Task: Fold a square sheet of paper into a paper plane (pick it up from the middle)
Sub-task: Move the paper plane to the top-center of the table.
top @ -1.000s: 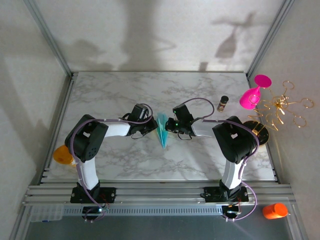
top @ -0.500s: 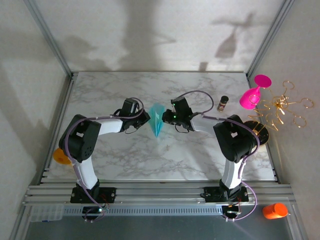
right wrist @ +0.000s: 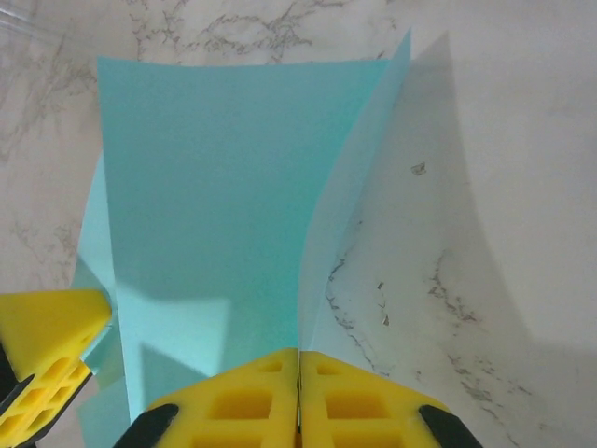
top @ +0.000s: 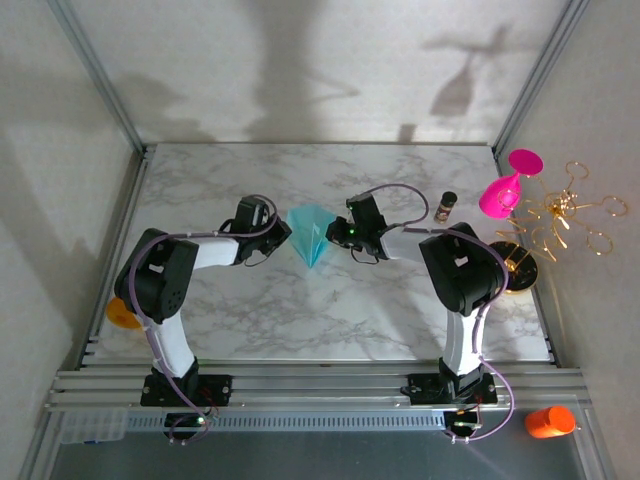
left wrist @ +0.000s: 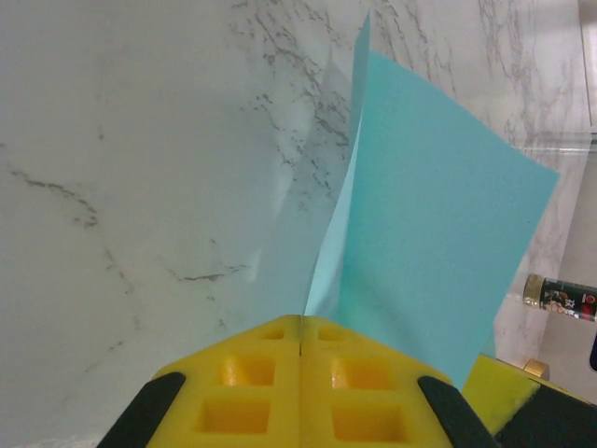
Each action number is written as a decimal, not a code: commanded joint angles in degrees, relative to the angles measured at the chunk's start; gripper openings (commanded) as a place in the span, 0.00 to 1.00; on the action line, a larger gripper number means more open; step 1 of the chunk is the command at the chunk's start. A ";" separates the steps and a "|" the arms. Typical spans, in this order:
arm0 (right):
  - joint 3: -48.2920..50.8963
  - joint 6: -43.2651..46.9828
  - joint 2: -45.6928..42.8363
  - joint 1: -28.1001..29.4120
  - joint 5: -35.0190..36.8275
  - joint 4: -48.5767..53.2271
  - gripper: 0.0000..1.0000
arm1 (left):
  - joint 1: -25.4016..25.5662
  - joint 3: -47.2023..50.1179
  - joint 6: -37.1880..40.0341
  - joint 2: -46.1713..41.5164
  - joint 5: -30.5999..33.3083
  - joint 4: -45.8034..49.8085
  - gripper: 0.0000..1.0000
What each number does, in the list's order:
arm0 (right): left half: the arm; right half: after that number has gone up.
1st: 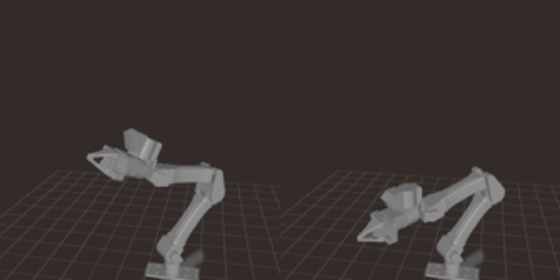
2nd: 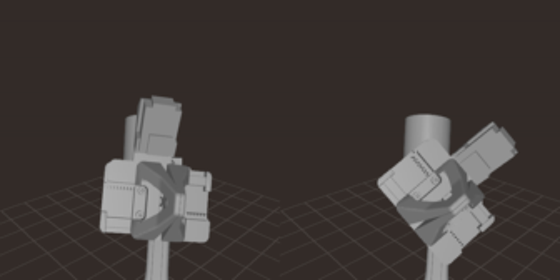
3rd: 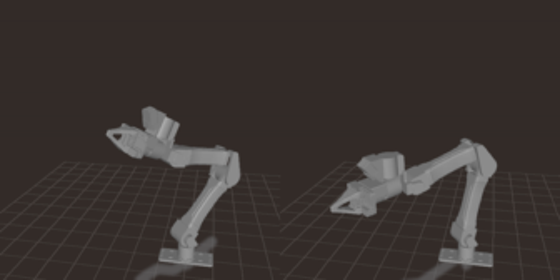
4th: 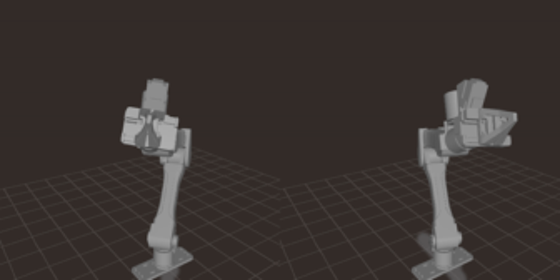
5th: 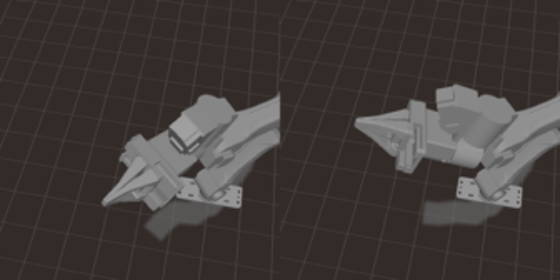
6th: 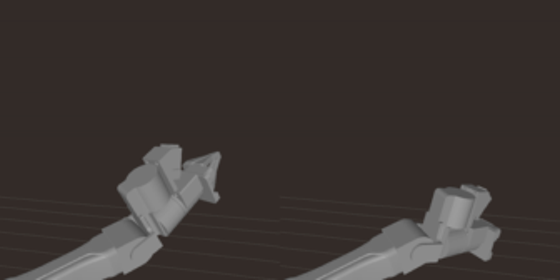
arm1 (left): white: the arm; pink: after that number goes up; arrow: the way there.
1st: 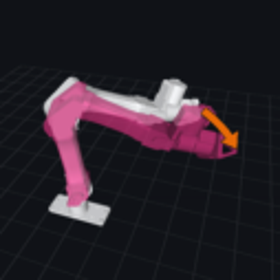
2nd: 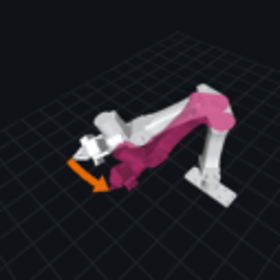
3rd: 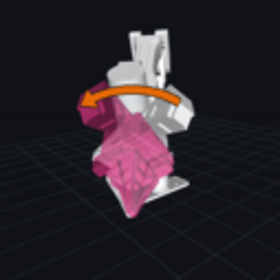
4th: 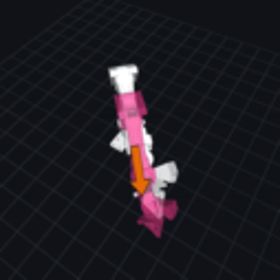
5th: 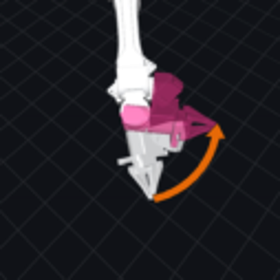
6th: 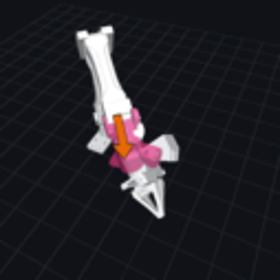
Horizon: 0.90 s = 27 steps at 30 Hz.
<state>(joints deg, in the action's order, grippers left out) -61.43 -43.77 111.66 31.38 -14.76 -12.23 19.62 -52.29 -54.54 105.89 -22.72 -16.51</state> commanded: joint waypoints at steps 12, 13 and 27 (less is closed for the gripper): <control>-2.12 1.10 3.95 -0.53 -4.48 -0.84 0.23 | -0.43 -0.51 2.07 1.76 -3.45 -0.95 0.00; -2.20 1.44 3.96 -0.53 -5.12 -1.19 0.25 | -0.43 -0.61 2.27 1.86 -3.49 -0.62 0.00; -2.61 3.29 3.71 -0.58 -5.19 -0.68 0.28 | -0.45 -3.33 6.11 4.32 -3.12 4.42 0.00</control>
<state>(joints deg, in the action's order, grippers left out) -62.26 -41.85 114.65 31.16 -19.35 -13.80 19.62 -53.71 -50.35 109.03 -25.10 -13.76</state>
